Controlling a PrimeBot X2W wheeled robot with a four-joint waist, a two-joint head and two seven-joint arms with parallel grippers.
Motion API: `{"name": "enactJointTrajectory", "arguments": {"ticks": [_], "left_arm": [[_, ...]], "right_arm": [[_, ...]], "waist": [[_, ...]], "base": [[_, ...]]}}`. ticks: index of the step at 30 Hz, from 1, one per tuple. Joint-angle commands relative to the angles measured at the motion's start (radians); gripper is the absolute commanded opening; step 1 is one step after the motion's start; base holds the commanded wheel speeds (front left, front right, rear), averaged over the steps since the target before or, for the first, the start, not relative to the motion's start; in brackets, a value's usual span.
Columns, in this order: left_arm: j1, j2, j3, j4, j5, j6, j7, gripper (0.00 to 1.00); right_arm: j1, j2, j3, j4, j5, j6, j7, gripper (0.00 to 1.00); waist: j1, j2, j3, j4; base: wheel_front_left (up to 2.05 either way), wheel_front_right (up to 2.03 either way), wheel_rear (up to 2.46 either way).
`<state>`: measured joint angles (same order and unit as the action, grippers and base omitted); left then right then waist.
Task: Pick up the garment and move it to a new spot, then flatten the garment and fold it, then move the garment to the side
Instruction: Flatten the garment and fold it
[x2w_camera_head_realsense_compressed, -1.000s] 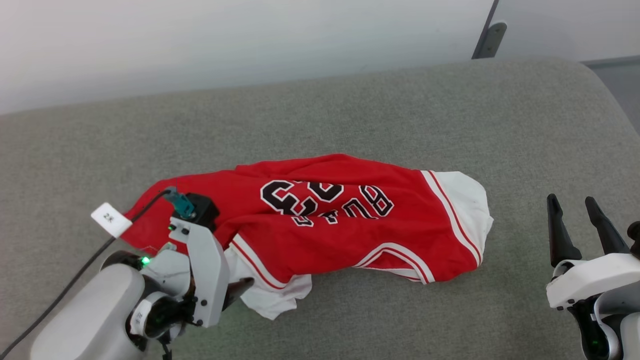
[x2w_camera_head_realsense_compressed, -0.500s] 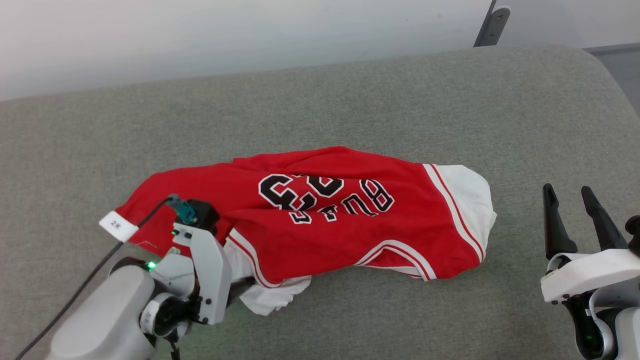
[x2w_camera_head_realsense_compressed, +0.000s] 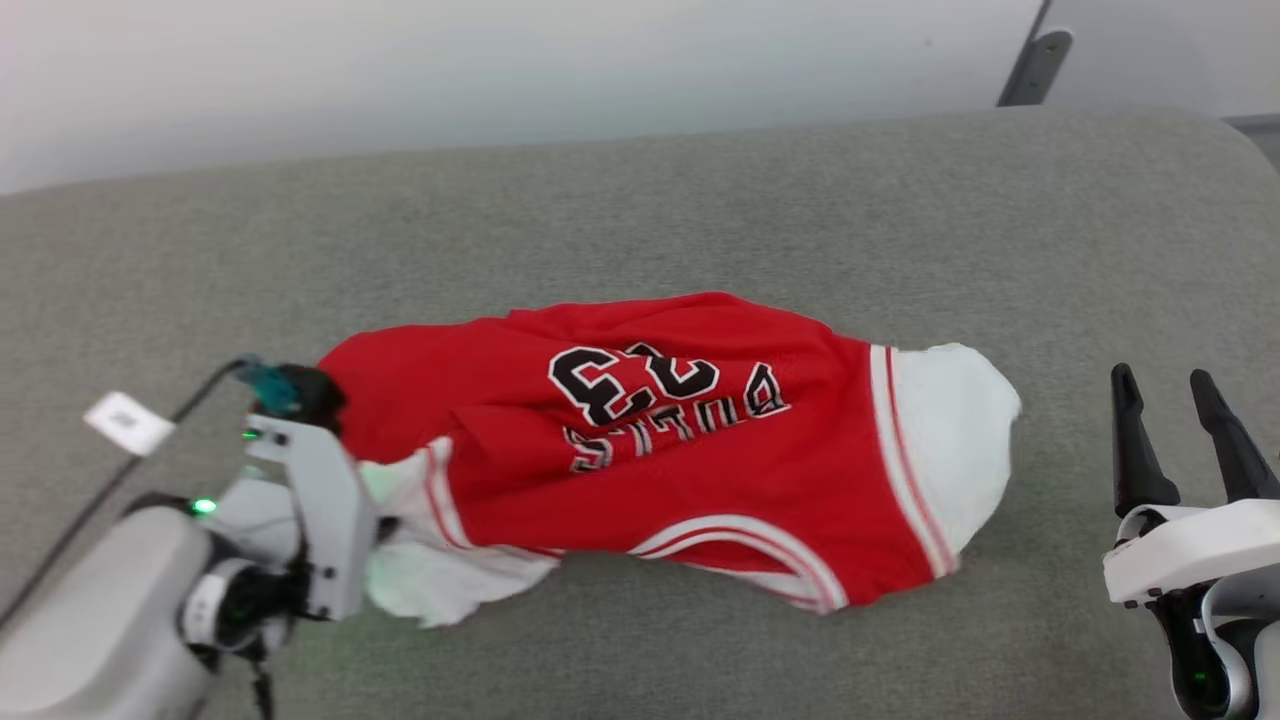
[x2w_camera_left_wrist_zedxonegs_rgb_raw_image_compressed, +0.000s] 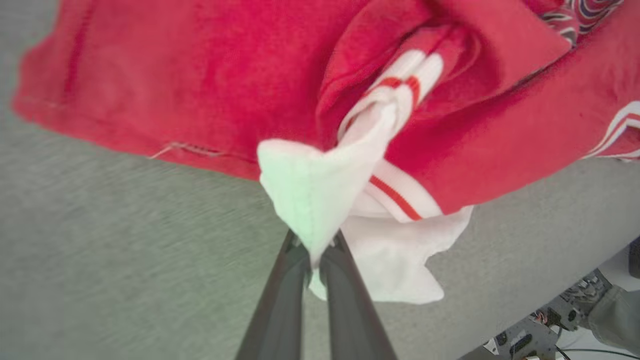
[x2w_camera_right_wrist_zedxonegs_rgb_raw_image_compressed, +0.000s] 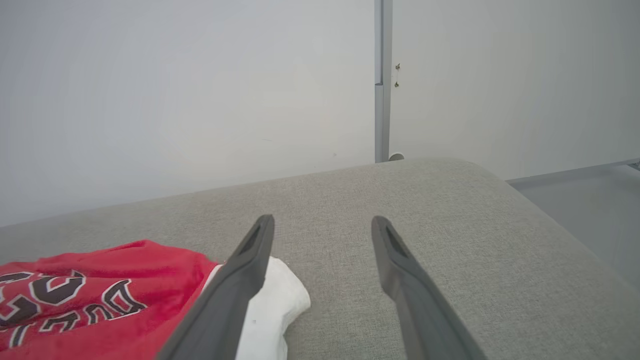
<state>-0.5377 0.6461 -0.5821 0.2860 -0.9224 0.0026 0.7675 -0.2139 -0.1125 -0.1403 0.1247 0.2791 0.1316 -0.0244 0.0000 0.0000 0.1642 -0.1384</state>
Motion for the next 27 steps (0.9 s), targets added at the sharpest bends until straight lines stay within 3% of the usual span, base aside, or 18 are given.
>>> {"name": "enactJointTrajectory", "arguments": {"ticks": [1,12,18,20,21,22,23,27], "left_arm": [[0.019,0.025,0.014,-0.018,-0.004,0.017,0.007,0.0],[0.084,0.174,0.071,-0.083,0.008,0.08,0.015,0.0],[0.099,0.146,0.048,0.013,0.027,0.048,-0.037,0.0],[0.09,0.122,0.044,0.054,0.027,0.034,-0.063,0.14],[0.085,0.112,0.039,0.077,0.029,0.026,-0.073,0.36],[0.078,0.108,0.033,0.093,0.041,0.018,-0.083,0.78],[0.07,0.101,0.03,0.112,0.042,0.012,-0.09,1.0],[0.051,0.086,0.023,0.159,0.037,-0.005,-0.091,1.0]], "right_arm": [[0.015,-0.002,-0.003,-0.005,-0.006,-0.002,0.003,1.0],[0.014,0.0,0.004,-0.008,-0.006,-0.002,0.022,1.0],[0.01,-0.003,0.019,0.003,0.003,-0.002,0.025,1.0],[0.008,-0.005,0.026,0.008,0.007,-0.002,0.027,1.0],[0.006,-0.006,0.028,0.01,0.009,-0.002,0.026,1.0],[0.005,-0.007,0.03,0.012,0.01,-0.002,0.027,1.0],[0.004,-0.008,0.033,0.014,0.011,-0.002,0.027,1.0],[0.005,-0.017,0.033,0.015,0.018,-0.002,0.016,1.0]], "waist": [[0.0,0.0,-0.007,0.019],[0.0,0.0,-0.018,0.057],[0.0,0.0,-0.024,0.06],[0.0,0.0,-0.026,0.058],[0.0,0.0,-0.027,0.057],[0.0,0.0,-0.028,0.056],[0.0,0.0,-0.029,0.055],[0.0,0.0,-0.035,0.056]], "base": [[0.0,0.0,0.0],[0.0,0.0,0.0],[0.0,0.0,0.0],[0.0,0.0,0.0],[0.0,0.0,0.0],[0.0,0.0,0.0],[0.0,0.0,0.0],[0.0,0.0,0.0]]}}
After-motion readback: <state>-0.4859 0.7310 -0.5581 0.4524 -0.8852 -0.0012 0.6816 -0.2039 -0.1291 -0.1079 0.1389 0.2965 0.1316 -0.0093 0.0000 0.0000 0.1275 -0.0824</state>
